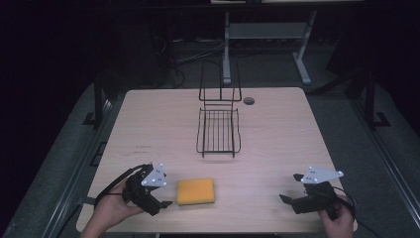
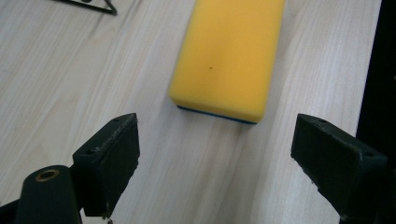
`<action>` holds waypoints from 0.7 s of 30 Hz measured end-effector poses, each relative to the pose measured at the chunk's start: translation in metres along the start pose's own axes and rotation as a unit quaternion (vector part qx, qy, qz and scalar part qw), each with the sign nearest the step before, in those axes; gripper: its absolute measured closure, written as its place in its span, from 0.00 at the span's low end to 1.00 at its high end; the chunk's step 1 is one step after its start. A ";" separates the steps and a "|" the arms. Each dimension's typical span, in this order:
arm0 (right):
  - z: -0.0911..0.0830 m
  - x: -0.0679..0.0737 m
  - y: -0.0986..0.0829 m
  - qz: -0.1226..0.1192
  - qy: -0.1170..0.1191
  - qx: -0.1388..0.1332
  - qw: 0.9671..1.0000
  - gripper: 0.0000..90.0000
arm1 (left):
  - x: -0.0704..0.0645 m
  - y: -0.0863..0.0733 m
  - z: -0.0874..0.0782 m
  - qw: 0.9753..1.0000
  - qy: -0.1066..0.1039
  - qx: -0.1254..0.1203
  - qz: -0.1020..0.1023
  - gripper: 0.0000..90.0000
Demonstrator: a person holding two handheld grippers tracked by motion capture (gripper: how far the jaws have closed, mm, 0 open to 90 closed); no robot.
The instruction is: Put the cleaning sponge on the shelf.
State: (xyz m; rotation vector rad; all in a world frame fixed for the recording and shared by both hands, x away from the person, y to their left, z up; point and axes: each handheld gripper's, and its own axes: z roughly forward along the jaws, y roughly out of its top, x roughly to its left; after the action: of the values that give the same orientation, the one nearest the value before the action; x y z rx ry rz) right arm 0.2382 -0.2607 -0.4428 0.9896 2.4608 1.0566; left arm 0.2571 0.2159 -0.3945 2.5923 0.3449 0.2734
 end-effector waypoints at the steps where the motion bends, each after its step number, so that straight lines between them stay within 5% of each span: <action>1: 0.001 0.000 0.000 0.000 0.001 0.000 1.000 0.15 | 0.000 0.001 0.001 1.000 -0.002 0.002 0.002 0.16; 21: 0.001 0.002 0.001 -0.003 0.006 0.000 1.000 0.15 | 0.005 0.028 0.019 0.999 -0.030 0.020 0.023 0.16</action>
State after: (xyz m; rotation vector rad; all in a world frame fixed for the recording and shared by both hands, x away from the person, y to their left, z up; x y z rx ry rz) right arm 0.2377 -0.2589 -0.4426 0.9774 2.4718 1.0644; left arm 0.2719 0.1850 -0.3958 2.6445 0.2733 0.2073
